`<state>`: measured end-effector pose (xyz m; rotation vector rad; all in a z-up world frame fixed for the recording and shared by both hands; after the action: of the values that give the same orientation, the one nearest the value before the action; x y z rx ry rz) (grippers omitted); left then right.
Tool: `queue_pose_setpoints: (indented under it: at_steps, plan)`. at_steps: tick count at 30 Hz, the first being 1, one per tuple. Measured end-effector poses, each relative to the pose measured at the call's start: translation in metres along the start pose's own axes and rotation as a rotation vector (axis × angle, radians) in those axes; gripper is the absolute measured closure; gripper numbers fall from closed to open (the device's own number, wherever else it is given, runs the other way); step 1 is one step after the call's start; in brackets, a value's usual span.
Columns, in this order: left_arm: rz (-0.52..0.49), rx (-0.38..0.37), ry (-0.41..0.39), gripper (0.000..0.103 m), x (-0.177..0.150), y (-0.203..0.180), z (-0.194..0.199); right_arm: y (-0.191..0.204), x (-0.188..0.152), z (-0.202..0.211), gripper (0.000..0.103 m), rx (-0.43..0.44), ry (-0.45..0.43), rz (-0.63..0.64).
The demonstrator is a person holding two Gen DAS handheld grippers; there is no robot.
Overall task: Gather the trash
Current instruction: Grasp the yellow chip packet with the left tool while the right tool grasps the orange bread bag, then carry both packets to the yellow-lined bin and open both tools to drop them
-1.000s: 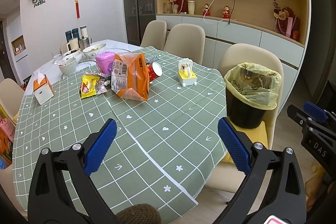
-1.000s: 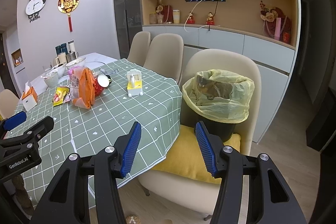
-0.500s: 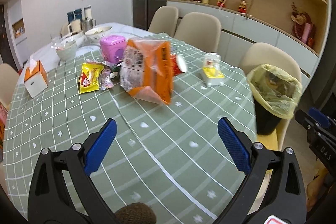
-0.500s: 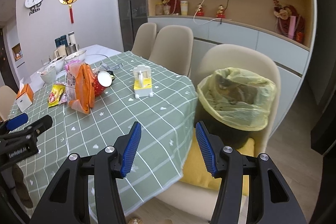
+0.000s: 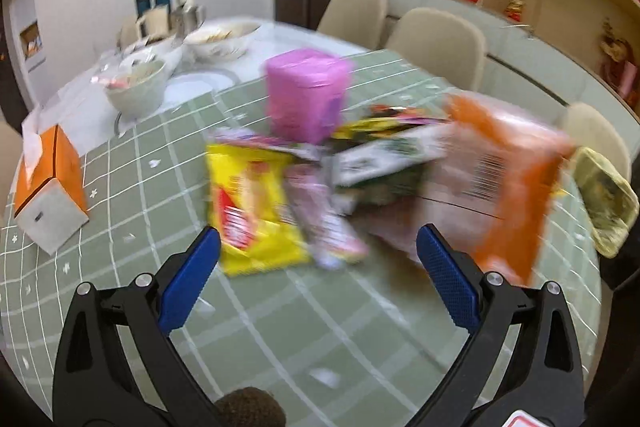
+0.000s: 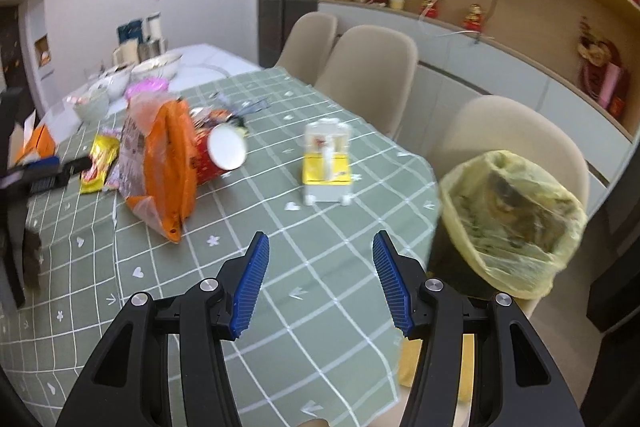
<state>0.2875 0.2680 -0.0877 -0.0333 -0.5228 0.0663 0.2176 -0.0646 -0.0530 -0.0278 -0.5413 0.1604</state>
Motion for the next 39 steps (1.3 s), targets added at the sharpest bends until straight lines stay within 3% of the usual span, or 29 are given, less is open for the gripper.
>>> queue_pose_setpoints:
  at_steps: [4, 8, 10, 12, 14, 17, 22, 27, 29, 30, 32, 34, 39]
  plan:
    - [0.086, 0.023, -0.009, 0.013, 0.025, 0.046, -0.023, 0.020, 0.008, -0.016, 0.052, 0.022, 0.037, 0.031]
    - [0.142, -0.024, 0.064, 0.032, 0.043, 0.070, -0.054, 0.038, 0.020, -0.028, 0.052, 0.085, 0.051, 0.052]
    - [0.147, -0.009, 0.096, 0.035, 0.048, 0.073, -0.066, 0.050, 0.029, -0.034, 0.052, 0.135, 0.056, 0.060]
    - [0.156, -0.038, 0.134, 0.046, 0.050, 0.073, -0.074, 0.067, 0.040, -0.039, 0.052, 0.179, 0.053, 0.087]
    - [0.161, -0.075, 0.168, 0.077, 0.051, 0.073, -0.079, 0.081, 0.049, -0.044, 0.052, 0.193, 0.050, 0.118]
    - [0.142, -0.120, 0.169, 0.091, 0.039, 0.068, -0.067, 0.098, 0.066, -0.046, 0.052, 0.247, 0.027, 0.142]
    - [0.122, -0.195, 0.178, 0.092, 0.005, 0.056, -0.034, 0.109, 0.087, -0.032, 0.052, 0.203, -0.067, 0.212]
    - [0.128, -0.222, 0.182, 0.092, -0.023, 0.040, -0.006, 0.115, 0.114, -0.048, 0.052, 0.192, -0.059, 0.285]
    - [0.148, -0.217, 0.175, 0.092, -0.034, 0.035, 0.006, 0.112, 0.121, -0.061, 0.056, 0.260, -0.009, 0.282]
    - [0.161, -0.216, 0.168, 0.092, -0.039, 0.032, 0.015, 0.110, 0.125, -0.067, 0.071, 0.311, 0.020, 0.277]
    - [0.170, -0.208, 0.151, 0.092, -0.045, 0.027, 0.027, 0.102, 0.124, -0.069, 0.080, 0.424, 0.062, 0.258]
    - [0.166, -0.182, 0.128, 0.092, -0.051, 0.017, 0.042, 0.095, 0.118, -0.061, 0.087, 0.437, 0.050, 0.260]
    - [0.170, -0.137, 0.079, 0.092, -0.051, -0.017, 0.072, 0.052, 0.099, -0.028, 0.090, 0.477, -0.002, 0.240]
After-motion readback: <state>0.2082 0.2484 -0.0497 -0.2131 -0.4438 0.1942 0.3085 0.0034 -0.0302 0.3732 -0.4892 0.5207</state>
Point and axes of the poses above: each gripper's, at about its wrist camera, not at the fingertips, and z roughly against the way its jaws point, y to its left, x to its top, the point moved 1 cm from there along -z, roughly the way its jaws point, and after that the axes turned 15 degrees about y, right-handed, at the moved point
